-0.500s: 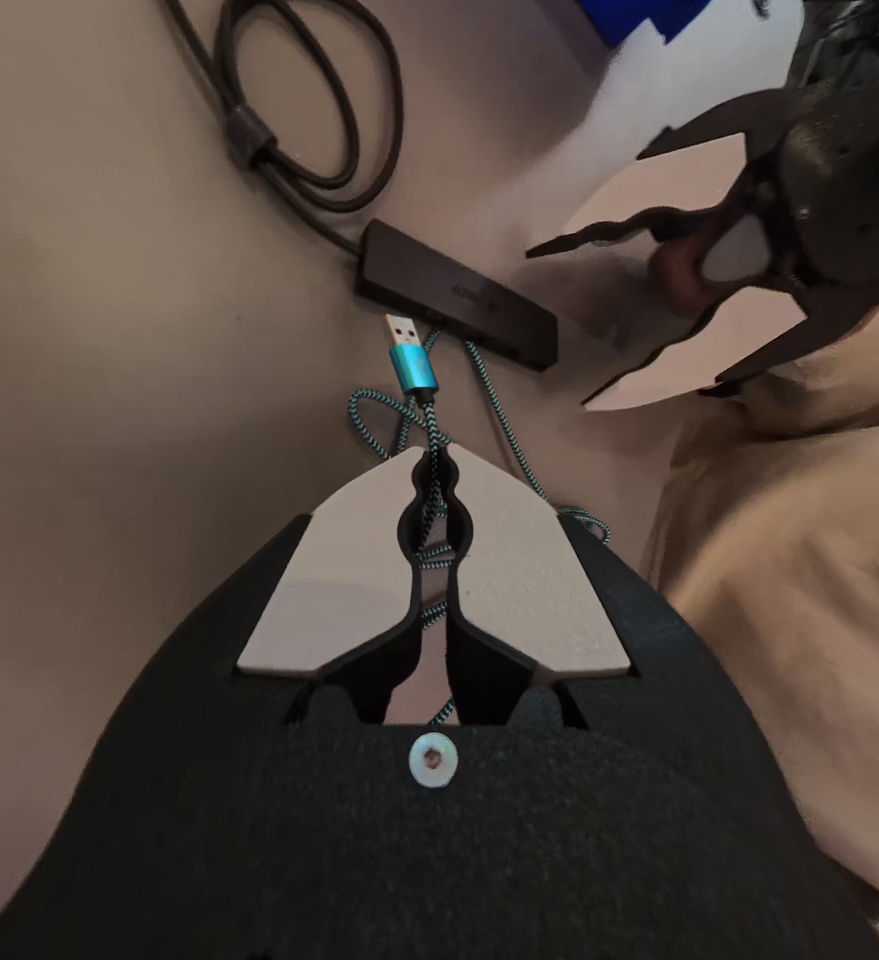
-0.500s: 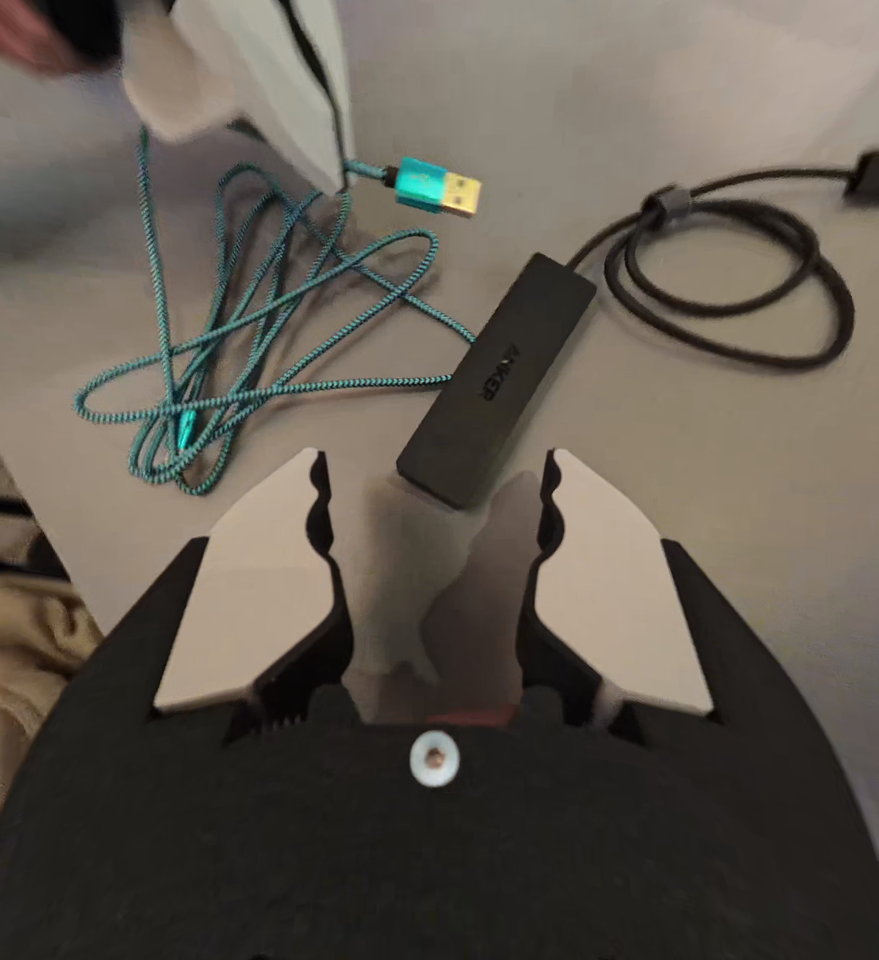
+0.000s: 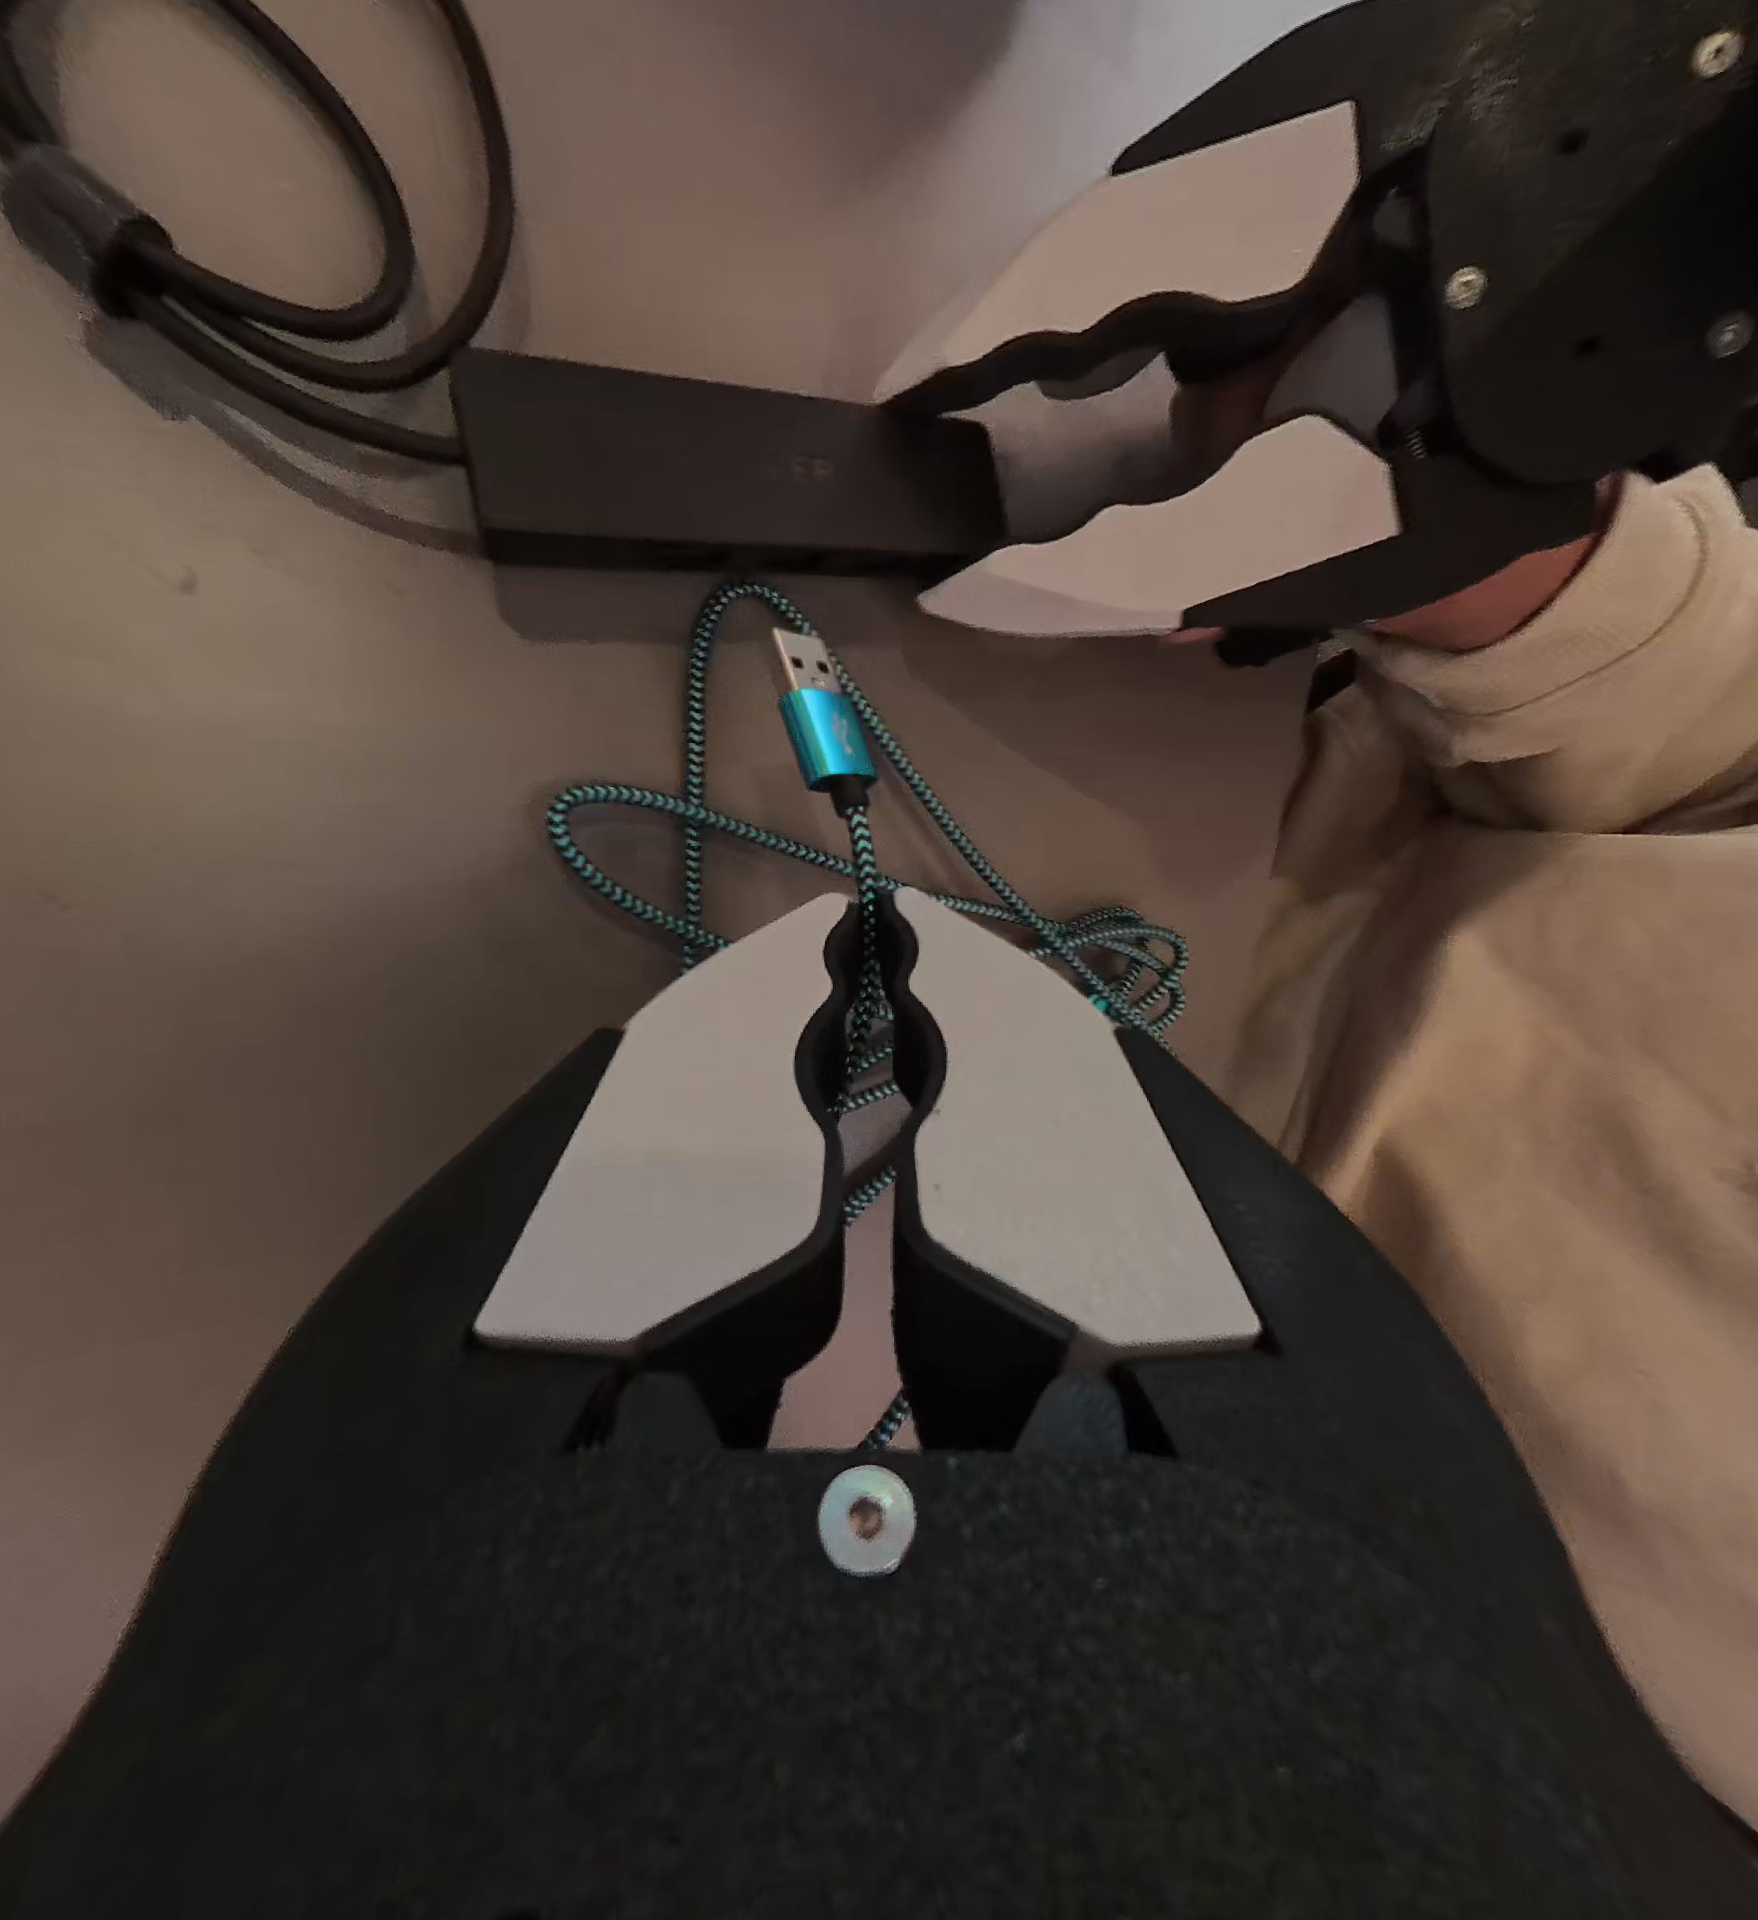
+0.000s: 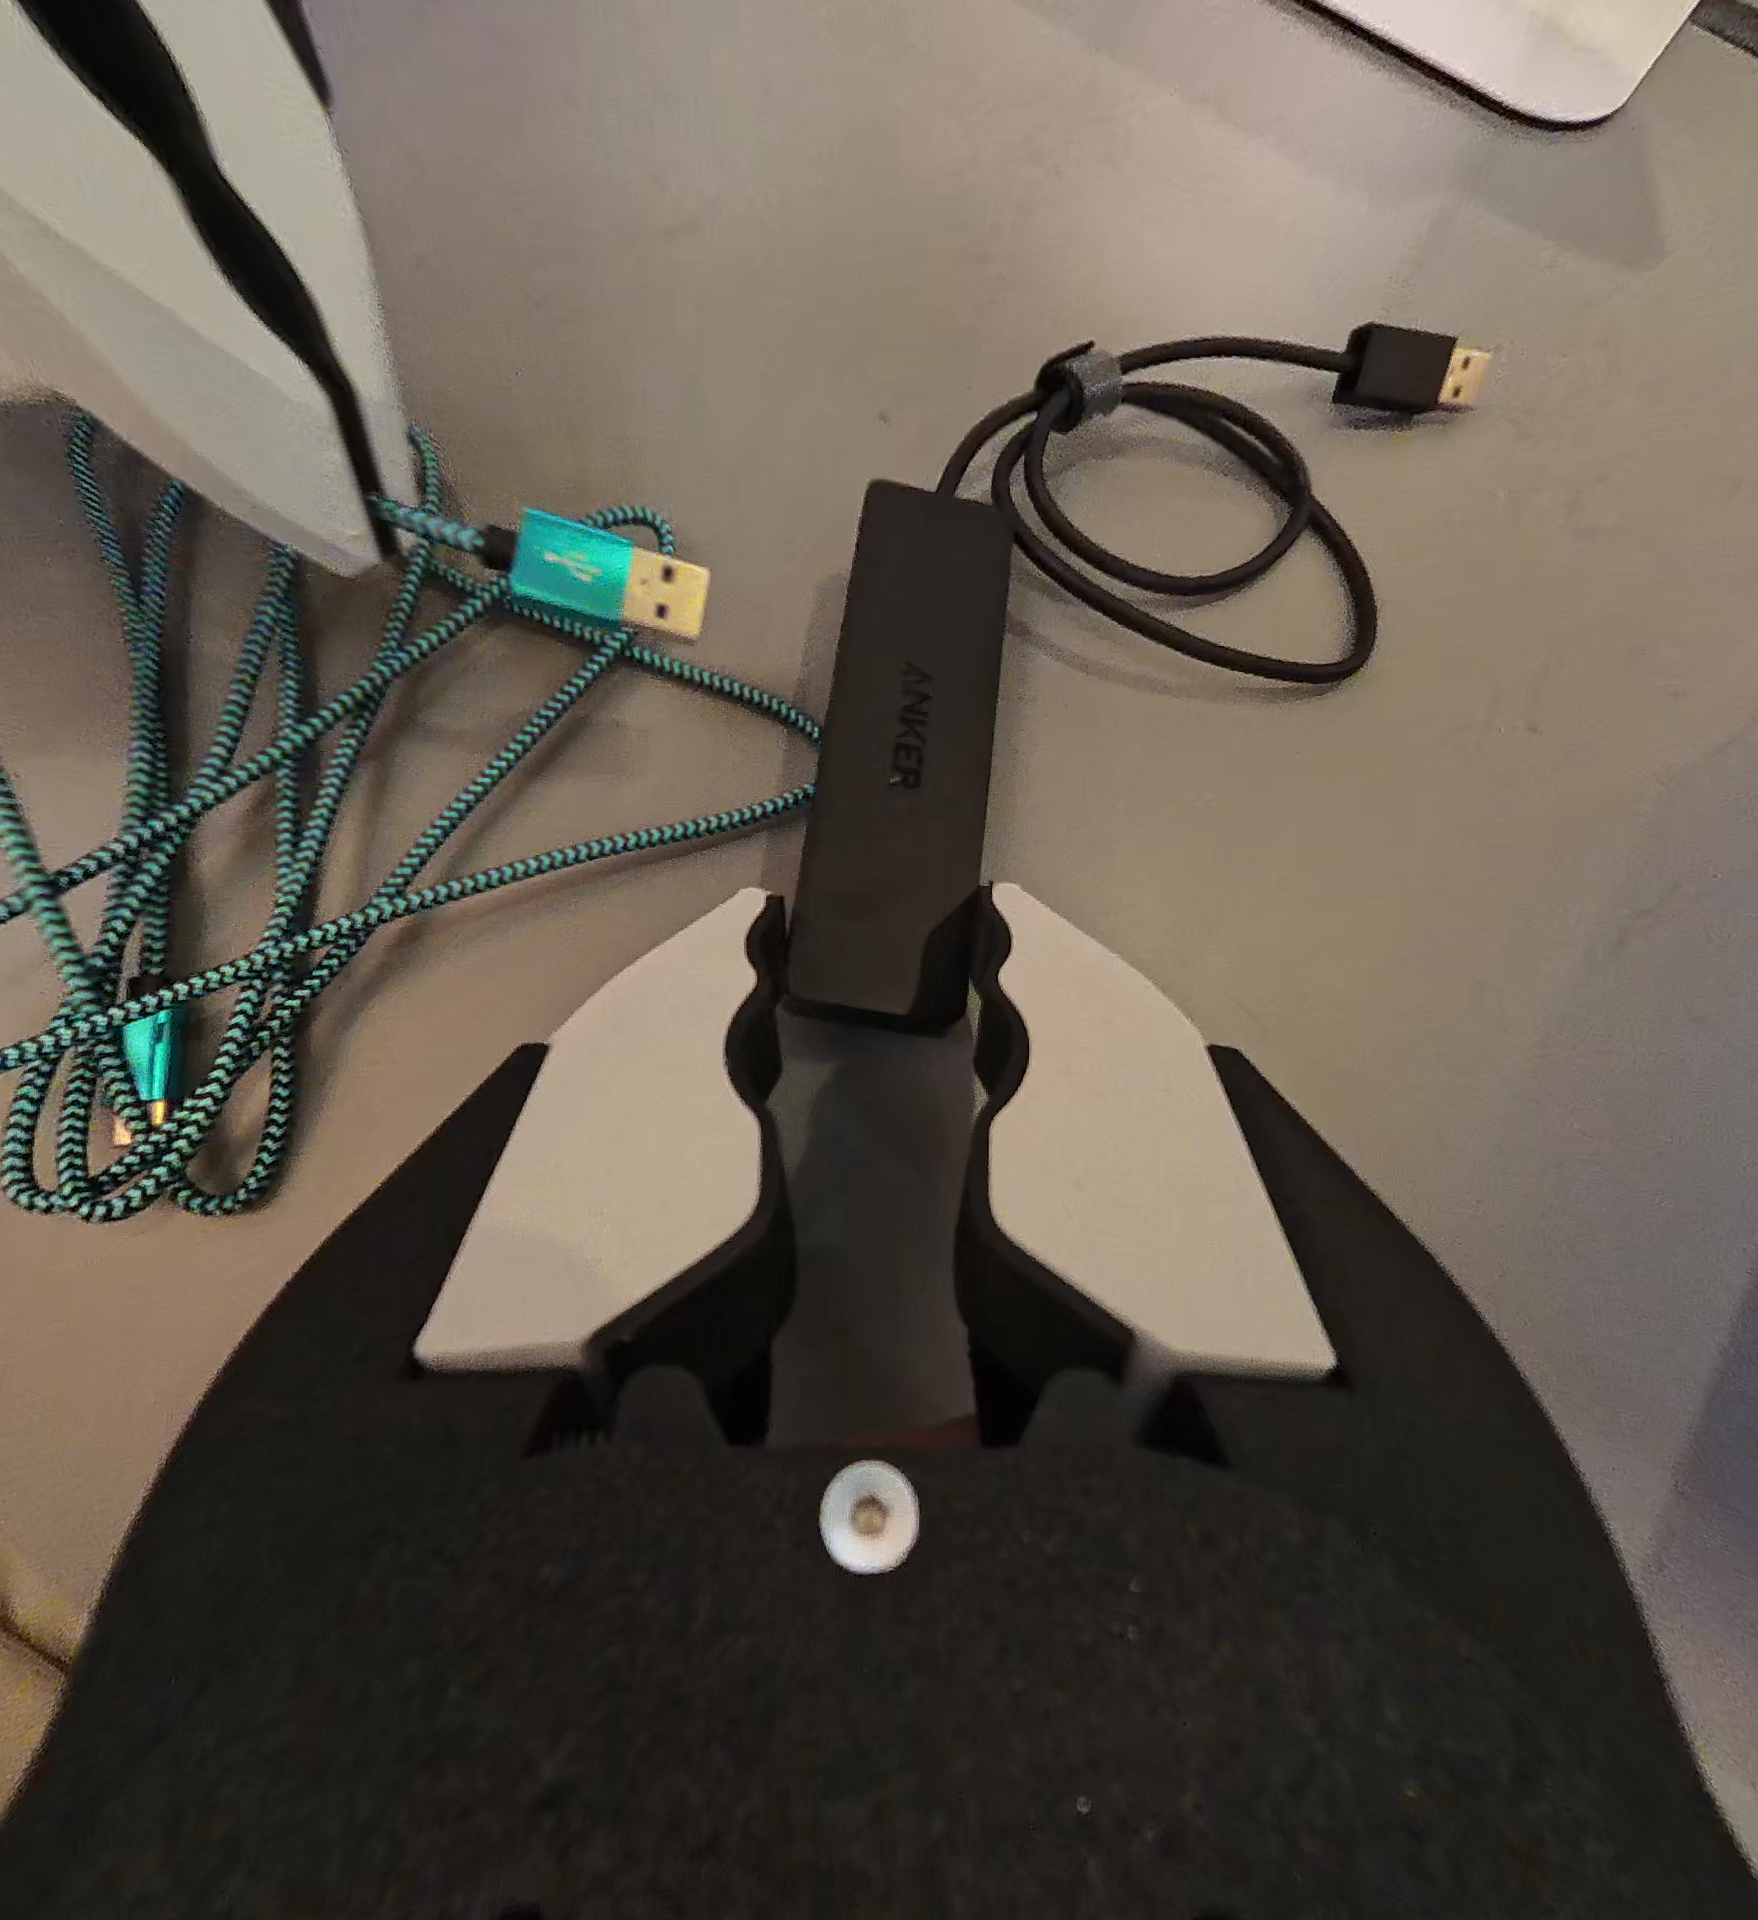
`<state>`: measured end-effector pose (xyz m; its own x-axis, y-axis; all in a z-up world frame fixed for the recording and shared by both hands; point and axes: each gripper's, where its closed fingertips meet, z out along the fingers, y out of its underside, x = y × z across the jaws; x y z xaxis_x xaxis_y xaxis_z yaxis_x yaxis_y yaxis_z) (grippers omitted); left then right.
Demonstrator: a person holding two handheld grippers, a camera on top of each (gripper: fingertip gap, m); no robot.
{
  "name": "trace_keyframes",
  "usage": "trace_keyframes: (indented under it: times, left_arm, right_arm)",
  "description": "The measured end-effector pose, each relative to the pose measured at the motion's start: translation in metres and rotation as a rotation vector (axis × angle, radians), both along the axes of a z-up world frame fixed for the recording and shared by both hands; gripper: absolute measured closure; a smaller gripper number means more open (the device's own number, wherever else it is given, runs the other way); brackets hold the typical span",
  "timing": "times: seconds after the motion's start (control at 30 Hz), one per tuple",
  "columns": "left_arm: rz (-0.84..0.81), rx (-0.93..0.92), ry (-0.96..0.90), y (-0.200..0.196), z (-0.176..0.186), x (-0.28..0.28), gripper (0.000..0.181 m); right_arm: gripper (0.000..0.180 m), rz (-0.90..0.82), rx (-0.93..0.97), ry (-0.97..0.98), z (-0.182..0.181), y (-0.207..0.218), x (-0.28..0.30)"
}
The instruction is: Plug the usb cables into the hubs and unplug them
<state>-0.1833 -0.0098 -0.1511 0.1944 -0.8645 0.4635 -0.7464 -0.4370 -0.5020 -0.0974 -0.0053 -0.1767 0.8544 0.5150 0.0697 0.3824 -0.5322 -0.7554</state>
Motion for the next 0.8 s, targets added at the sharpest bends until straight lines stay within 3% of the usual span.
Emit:
trace_keyframes:
  times: [0.03, 0.37, 0.8]
  left_arm:
    - [-0.006, 0.0, -0.003, 0.0, 0.001, 0.002, 0.179]
    - [0.021, -0.17, -0.111, 0.01, 0.01, 0.012, 0.179]
    - [0.034, -0.158, -0.108, 0.01, 0.007, 0.008, 0.179]
  right_arm:
    - [0.146, 0.011, 0.006, 0.014, 0.002, -0.001, 0.0]
    - [0.146, 0.044, 0.068, 0.138, 0.019, -0.001, -0.006]
    - [0.146, 0.041, 0.075, 0.203, 0.024, 0.002, -0.007]
